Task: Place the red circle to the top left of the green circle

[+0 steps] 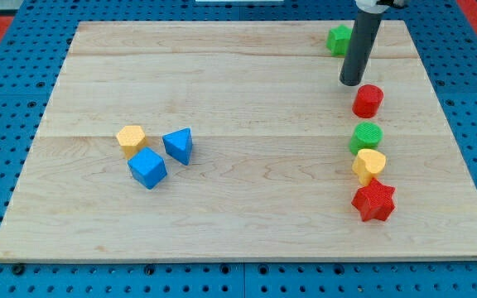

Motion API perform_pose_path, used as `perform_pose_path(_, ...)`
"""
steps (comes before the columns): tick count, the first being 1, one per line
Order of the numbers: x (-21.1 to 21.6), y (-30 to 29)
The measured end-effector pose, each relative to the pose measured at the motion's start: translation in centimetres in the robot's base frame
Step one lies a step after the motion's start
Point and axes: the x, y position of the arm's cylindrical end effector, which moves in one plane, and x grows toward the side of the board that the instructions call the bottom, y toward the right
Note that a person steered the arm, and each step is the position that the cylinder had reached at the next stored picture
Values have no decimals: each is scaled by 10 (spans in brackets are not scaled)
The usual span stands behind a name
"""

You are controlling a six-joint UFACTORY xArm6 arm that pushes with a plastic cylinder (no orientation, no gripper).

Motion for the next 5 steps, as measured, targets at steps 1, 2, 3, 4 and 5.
perform_pose_path(1,27,0)
perform_pose_path(2,41,-2)
perform_pose_path(3,58,-16)
perform_pose_path(4,58,-91)
perform_pose_path(5,100,-121)
